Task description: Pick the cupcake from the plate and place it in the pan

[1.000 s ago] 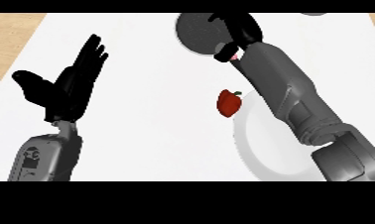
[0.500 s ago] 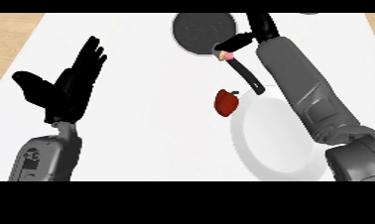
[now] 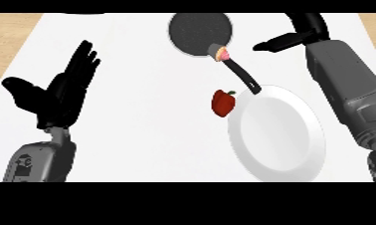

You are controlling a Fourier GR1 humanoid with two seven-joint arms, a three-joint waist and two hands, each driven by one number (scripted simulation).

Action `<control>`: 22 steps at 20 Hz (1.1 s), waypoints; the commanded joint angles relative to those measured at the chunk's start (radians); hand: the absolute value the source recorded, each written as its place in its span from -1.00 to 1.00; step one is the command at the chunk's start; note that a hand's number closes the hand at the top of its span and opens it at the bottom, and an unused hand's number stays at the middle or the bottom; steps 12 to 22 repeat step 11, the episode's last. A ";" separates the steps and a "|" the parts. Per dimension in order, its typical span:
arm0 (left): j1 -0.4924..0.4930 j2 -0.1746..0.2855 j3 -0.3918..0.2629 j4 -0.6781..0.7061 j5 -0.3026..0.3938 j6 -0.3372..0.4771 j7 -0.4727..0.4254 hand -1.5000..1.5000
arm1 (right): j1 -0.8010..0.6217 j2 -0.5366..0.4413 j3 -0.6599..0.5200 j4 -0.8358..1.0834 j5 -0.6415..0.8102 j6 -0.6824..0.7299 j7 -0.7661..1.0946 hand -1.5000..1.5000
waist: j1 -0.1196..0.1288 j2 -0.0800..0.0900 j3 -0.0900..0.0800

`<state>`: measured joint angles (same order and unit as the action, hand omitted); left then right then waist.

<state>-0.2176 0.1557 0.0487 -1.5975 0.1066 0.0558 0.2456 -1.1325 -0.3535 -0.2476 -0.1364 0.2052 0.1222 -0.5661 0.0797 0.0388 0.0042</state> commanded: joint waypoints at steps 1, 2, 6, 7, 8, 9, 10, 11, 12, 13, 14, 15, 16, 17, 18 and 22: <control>0.030 -0.010 -0.004 0.032 -0.018 0.001 -0.054 0.00 | -0.014 -0.097 -0.033 0.012 -0.034 0.186 -0.012 -1.00 | 0.000 0.002 -0.001; 0.004 -0.004 -0.007 -0.010 -0.006 0.002 0.000 0.00 | 0.075 -0.078 -0.016 0.007 -0.016 0.171 -0.112 -1.00 | -0.006 -0.003 0.000; -0.022 -0.008 0.007 0.022 -0.007 0.013 -0.005 0.00 | 0.107 -0.095 0.000 0.007 0.005 0.191 -0.158 -1.00 | -0.012 -0.004 0.000; 0.034 -0.018 0.003 0.048 -0.009 -0.007 -0.075 0.00 | 0.077 -0.115 -0.009 0.011 -0.002 0.207 -0.125 -1.00 | -0.010 -0.006 -0.001; 0.014 0.004 0.005 -0.002 0.008 -0.017 -0.006 0.00 | 0.100 -0.102 -0.012 0.009 -0.002 0.174 -0.156 -1.00 | -0.004 -0.007 0.000; -0.023 0.017 0.025 0.008 0.023 -0.014 0.030 0.00 | 0.071 -0.094 -0.004 0.011 0.007 0.163 -0.125 -1.00 | -0.004 -0.007 0.000; -0.010 -0.015 -0.013 0.030 -0.037 0.022 -0.016 0.00 | 0.086 -0.104 0.000 0.016 0.012 0.183 -0.129 -1.00 | -0.014 -0.008 -0.001; -0.036 0.006 0.008 0.014 0.001 -0.004 0.021 0.00 | 0.100 -0.099 0.002 0.014 0.016 0.166 -0.154 -1.00 | -0.008 -0.007 0.000; -0.036 0.006 0.008 0.014 0.001 -0.004 0.021 0.00 | 0.100 -0.099 0.002 0.014 0.016 0.166 -0.154 -1.00 | -0.008 -0.007 0.000; -0.036 0.006 0.008 0.014 0.001 -0.004 0.021 0.00 | 0.100 -0.099 0.002 0.014 0.016 0.166 -0.154 -1.00 | -0.008 -0.007 0.000; -0.036 0.006 0.008 0.014 0.001 -0.004 0.021 0.00 | 0.100 -0.099 0.002 0.014 0.016 0.166 -0.154 -1.00 | -0.008 -0.007 0.000; -0.036 0.006 0.008 0.014 0.001 -0.004 0.021 0.00 | 0.100 -0.099 0.002 0.014 0.016 0.166 -0.154 -1.00 | -0.008 -0.007 0.000; -0.036 0.006 0.008 0.014 0.001 -0.004 0.021 0.00 | 0.100 -0.099 0.002 0.014 0.016 0.166 -0.154 -1.00 | -0.008 -0.007 0.000; -0.036 0.006 0.008 0.014 0.001 -0.004 0.021 0.00 | 0.100 -0.099 0.002 0.014 0.016 0.166 -0.154 -1.00 | -0.008 -0.007 0.000; -0.036 0.006 0.008 0.014 0.001 -0.004 0.021 0.00 | 0.100 -0.099 0.002 0.014 0.016 0.166 -0.154 -1.00 | -0.008 -0.007 0.000; -0.036 0.006 0.008 0.014 0.001 -0.004 0.021 0.00 | 0.100 -0.099 0.002 0.014 0.016 0.166 -0.154 -1.00 | -0.008 -0.007 0.000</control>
